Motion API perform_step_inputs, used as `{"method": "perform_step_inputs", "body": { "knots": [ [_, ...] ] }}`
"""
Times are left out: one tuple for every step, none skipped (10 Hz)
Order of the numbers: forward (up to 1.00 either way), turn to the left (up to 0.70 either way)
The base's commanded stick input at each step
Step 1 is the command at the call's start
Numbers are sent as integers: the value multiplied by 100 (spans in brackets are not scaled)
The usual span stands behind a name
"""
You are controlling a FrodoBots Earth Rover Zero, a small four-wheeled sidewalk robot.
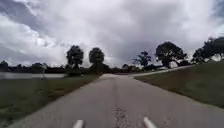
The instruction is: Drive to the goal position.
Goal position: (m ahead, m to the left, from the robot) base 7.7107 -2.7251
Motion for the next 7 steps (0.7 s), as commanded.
{"method": "perform_step_inputs", "body": {
  "knots": [
    [70, 0],
    [70, 0],
    [70, 0],
    [70, -7],
    [70, -30],
    [70, -35],
    [70, -20]
  ]
}}
